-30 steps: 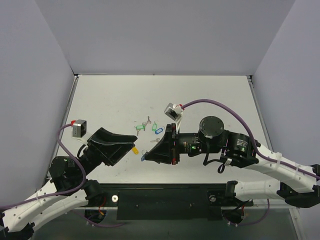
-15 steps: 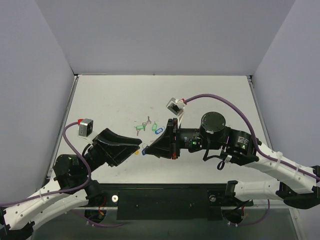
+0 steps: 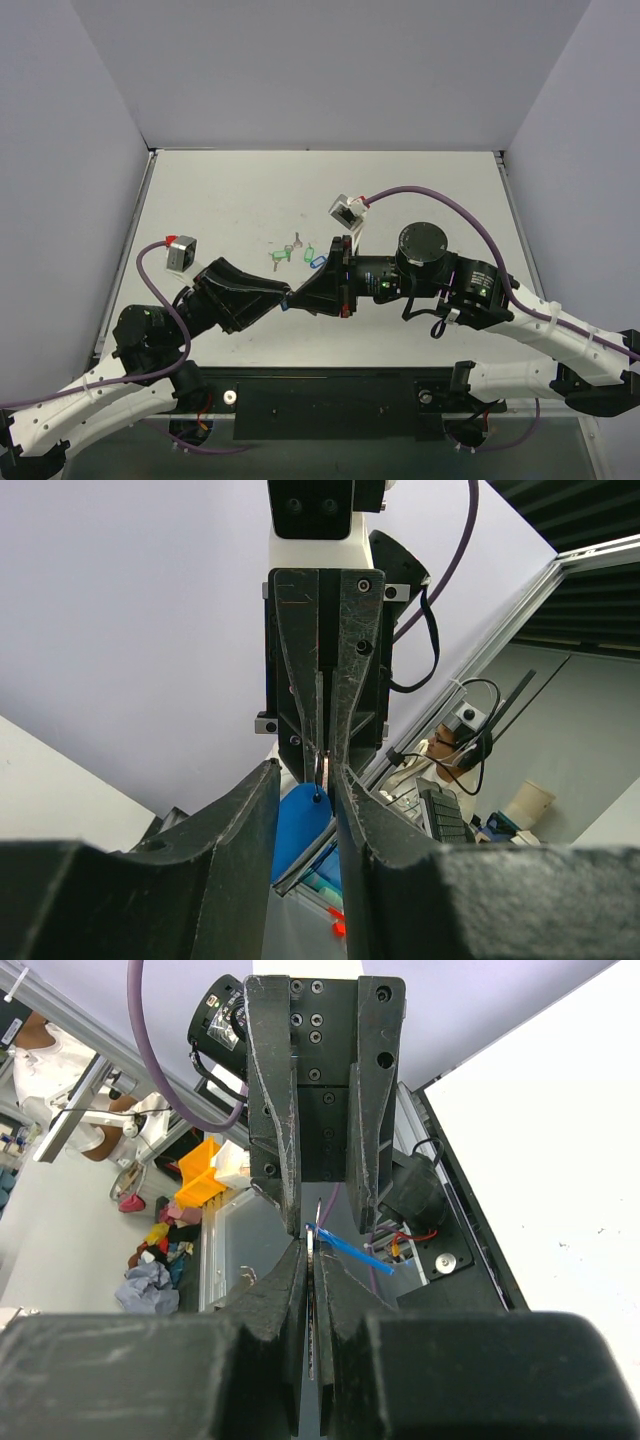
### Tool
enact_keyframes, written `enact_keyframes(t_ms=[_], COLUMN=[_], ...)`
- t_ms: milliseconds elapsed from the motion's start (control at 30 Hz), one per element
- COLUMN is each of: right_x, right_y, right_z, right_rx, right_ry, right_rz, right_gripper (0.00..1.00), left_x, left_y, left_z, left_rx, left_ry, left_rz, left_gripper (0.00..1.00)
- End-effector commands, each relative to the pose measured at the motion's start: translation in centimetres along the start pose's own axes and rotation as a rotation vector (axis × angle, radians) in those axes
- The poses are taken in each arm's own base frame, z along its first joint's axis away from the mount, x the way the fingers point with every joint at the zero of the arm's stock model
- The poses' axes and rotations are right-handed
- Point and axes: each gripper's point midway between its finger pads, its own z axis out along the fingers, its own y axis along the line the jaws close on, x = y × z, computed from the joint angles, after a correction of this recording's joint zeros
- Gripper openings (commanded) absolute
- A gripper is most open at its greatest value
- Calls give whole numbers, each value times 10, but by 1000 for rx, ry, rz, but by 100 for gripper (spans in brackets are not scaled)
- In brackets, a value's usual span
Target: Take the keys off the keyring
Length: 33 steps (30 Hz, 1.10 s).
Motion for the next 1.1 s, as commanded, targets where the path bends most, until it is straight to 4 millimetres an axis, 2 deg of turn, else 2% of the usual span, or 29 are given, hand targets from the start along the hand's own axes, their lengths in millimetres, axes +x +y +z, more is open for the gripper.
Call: enact_keyframes(t_ms=[0, 100, 233, 400, 700, 867, 967, 1067], right_x=[-18, -17, -17, -16, -13, -11, -7, -5], right_y=[16, 15, 16, 16, 12, 13, 11, 11], right_z=[-1, -3, -4, -5, -5, -7, -8, -10], right_rx=[-61, -61, -62, -62, -53, -56, -50, -47], right_ry=[-59, -61, -65, -65, -57, -55, -47, -38], right_rz=[-23, -22, -20, -17, -10, -6, -2, -4], right_gripper=[0, 0, 0, 0, 0, 0, 0, 0], left_x=[-10, -13, -15, -15, -17, -18, -16, -15], left_y=[-19, -22, -22, -24, -24, -24, -23, -26], left_z=[1, 0, 0, 2, 3, 2, 2, 3], left_rx=[57, 60, 52, 55, 52, 49, 37, 26], left_ry=[-24, -33, -39, -29, -34, -38, -26, 6], left_rz=[14, 18, 25, 33, 31, 34, 36, 62], left_gripper=[38, 38, 43, 43, 17, 15, 0, 0])
